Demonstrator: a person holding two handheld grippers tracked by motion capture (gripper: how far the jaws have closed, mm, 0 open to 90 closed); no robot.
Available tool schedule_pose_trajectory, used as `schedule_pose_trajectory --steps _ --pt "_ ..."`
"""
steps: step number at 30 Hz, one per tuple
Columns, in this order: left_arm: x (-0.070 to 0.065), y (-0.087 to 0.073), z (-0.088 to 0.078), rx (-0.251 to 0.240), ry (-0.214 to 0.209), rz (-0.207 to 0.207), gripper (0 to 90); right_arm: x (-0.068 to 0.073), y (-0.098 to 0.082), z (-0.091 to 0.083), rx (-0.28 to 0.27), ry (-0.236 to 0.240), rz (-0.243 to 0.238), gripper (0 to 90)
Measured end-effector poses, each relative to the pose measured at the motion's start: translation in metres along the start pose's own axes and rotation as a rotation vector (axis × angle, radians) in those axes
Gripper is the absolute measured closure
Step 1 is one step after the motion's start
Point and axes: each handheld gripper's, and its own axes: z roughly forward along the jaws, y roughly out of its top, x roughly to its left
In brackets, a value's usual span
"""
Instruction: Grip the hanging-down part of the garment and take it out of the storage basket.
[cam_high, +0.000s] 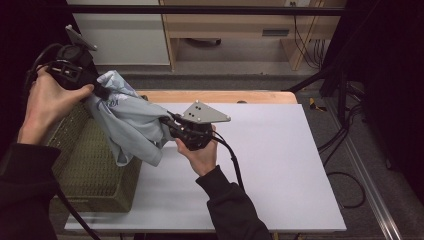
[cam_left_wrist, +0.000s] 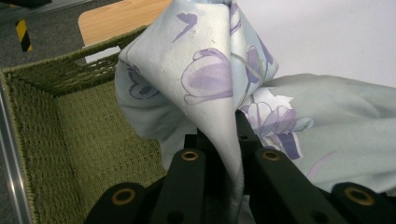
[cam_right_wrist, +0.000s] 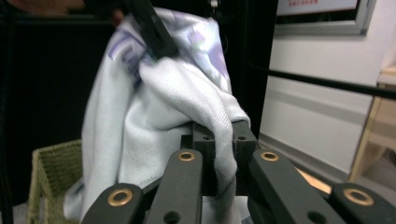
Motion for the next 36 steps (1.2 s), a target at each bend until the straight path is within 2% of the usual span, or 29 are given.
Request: schedule_pose_trajectory --steps 1,3,6,14,16,17,18,20,21,23,25,27,28,36 --pt "-0.001 0.0 0.001 0.001 0.0 0.002 85.1 -0.004 -0.007 0.0 0.03 -0.003 0.014 85.3" --pt "-0.003 0.0 0.003 0.003 -0.003 0.007 85.1 -0.006 -0.011 0.001 0.041 -0.009 0.022 85.3" --pt "-0.006 0.0 0.007 0.006 -0.006 0.013 85.1 -0.011 -0.025 0.003 0.09 -0.007 0.048 84.9" --pt "-0.017 0.001 0.02 0.023 -0.01 0.042 85.1 -0.015 -0.058 0.011 0.181 -0.015 0.078 82.4" --pt "-0.018 0.0 0.022 0.025 -0.008 0.04 85.1 -0.015 -0.063 0.013 0.201 -0.02 0.079 76.7" --pt "-0.018 0.0 0.023 0.028 -0.006 0.042 85.1 -0.014 -0.068 0.014 0.218 -0.011 0.082 66.3" --pt "-0.018 0.0 0.023 0.028 -0.005 0.04 85.1 -0.014 -0.068 0.014 0.218 -0.011 0.082 66.3" --pt "-0.018 0.0 0.023 0.03 -0.006 0.039 85.1 -0.013 -0.071 0.013 0.232 -0.001 0.079 55.0" --pt "-0.017 0.0 0.023 0.031 -0.006 0.04 85.1 -0.012 -0.072 0.012 0.238 -0.001 0.061 51.4" --pt "-0.017 0.0 0.023 0.035 -0.003 0.038 85.1 -0.01 -0.073 0.003 0.224 0.016 0.049 35.8" --pt "-0.016 0.0 0.024 0.041 0.001 0.036 85.1 -0.01 -0.072 -0.001 0.216 0.026 0.052 33.2" --pt "-0.016 0.0 0.026 0.045 0.002 0.036 85.1 -0.012 -0.07 -0.015 0.188 0.034 0.066 23.1" --pt "-0.015 0.0 0.026 0.047 0.001 0.04 85.1 -0.012 -0.07 -0.015 0.188 0.034 0.066 23.1" --pt "-0.016 -0.001 0.028 0.048 -0.001 0.042 85.0 -0.028 -0.064 -0.05 0.123 -0.054 0.087 12.2"
